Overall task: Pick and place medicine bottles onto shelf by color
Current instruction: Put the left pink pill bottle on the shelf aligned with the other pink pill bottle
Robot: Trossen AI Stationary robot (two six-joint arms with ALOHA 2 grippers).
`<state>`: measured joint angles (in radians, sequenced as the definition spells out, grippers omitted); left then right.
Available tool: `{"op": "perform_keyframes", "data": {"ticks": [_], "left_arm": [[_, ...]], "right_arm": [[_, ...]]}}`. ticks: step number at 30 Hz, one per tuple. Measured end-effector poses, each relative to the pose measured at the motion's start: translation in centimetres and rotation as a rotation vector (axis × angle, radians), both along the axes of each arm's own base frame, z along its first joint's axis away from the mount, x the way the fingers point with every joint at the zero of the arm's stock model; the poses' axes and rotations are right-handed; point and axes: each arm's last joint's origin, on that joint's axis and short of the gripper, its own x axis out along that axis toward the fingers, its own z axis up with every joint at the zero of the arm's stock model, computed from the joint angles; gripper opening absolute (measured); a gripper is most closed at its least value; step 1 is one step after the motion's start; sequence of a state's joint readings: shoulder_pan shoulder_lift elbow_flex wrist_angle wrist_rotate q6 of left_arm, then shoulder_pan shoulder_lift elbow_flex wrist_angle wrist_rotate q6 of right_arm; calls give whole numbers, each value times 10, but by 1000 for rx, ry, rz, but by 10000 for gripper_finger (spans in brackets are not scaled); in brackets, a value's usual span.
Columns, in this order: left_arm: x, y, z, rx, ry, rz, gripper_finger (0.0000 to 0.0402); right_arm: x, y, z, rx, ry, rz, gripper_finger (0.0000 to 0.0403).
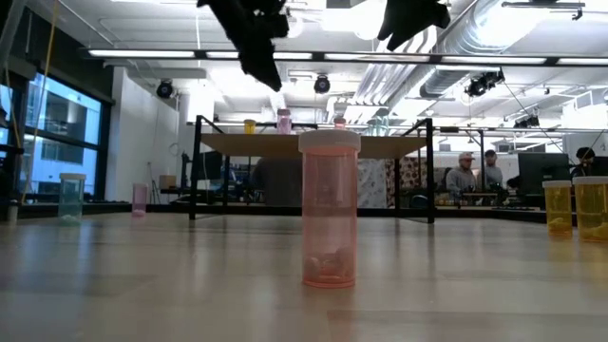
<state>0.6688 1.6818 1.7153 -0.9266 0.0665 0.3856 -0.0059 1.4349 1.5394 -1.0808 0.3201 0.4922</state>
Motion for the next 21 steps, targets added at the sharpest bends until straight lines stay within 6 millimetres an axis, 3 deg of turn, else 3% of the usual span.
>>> {"op": "perform_keyframes", "data": {"ticks": [7,13,21], "left_arm": [[-16,-32,26,-31,-41,-18,168],[-21,-66,41,-90,-83,-106,168],[-26,-113,14,-116,-74,-201,168]], "right_arm": [[-3,3,-2,17,40,14,158],[-5,18,-4,28,60,50,158],[-14,48,-7,77,100,60,158]]}}
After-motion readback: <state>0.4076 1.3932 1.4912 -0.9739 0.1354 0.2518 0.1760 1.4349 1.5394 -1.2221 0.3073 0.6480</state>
